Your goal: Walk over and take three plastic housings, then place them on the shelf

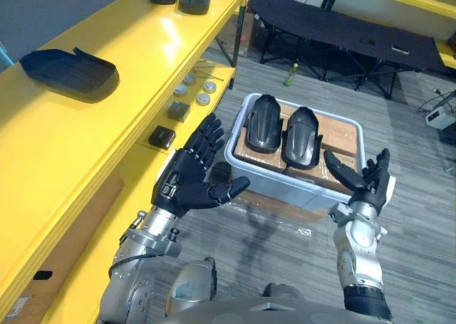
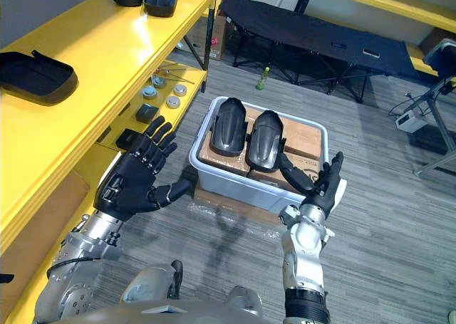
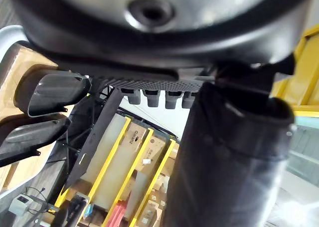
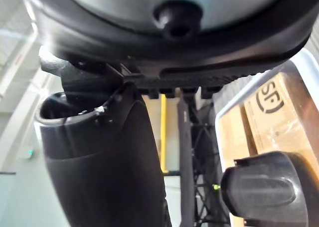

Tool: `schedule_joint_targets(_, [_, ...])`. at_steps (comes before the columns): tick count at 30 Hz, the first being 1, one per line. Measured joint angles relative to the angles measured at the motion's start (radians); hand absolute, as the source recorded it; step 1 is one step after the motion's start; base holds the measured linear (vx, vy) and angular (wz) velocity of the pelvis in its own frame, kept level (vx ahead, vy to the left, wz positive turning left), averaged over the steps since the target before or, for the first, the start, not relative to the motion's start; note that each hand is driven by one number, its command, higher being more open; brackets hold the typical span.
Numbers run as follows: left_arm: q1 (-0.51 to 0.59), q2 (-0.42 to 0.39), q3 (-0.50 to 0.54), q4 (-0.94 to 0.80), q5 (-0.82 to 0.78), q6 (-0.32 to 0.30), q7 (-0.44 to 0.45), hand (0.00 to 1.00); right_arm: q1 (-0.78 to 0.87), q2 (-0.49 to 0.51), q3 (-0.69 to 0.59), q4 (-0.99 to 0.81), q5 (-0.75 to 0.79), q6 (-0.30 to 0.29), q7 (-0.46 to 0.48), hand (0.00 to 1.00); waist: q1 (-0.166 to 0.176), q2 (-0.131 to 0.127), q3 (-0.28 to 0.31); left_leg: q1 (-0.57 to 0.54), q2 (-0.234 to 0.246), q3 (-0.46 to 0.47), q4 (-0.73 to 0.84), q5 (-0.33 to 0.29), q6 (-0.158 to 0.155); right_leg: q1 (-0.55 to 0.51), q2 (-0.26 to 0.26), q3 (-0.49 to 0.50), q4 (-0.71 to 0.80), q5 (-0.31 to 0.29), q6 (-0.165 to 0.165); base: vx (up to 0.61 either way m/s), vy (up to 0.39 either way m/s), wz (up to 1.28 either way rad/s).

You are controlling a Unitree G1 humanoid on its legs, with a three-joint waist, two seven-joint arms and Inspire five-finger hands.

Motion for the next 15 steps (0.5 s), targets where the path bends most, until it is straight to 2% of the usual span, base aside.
schedule_joint_targets(5, [-0.019,-0.005,0.019,0.029,-0.075,-0.003,0.024,1.00,-0.034,-0.105,-0.039,0.078,0.016,-0.002,0.020,1.00,0.026,-0.009,-0.006,0.016,0.004,-0.016,-0.034,0.024,-0.023,0.048,0.030,-0.006,-0.085,-0.005,0.004,0.06,-0.068,0.11])
schedule_joint_targets(10, [0.000,-0.032,-0.003,0.037,-0.082,-0.001,0.031,1.00,-0.063,-0.106,-0.025,0.117,0.016,0.006,0.007,1.00,0.032,-0.009,-0.006,0.034,0.033,-0.037,-0.089,0.064,-0.064,0.073,0.067,-0.031,-0.132,-0.010,0.006,0.04,-0.127,0.09])
schedule_joint_targets(15, [0.021,-0.052,-0.040,0.037,-0.064,-0.001,0.002,1.00,-0.063,-0.102,-0.027,0.120,0.018,0.008,-0.035,1.00,0.027,-0.009,-0.006,0.059,0.033,-0.032,-0.174,0.100,-0.079,0.072,0.068,-0.031,-0.151,-0.013,0.001,-0.05,-0.051,-0.02])
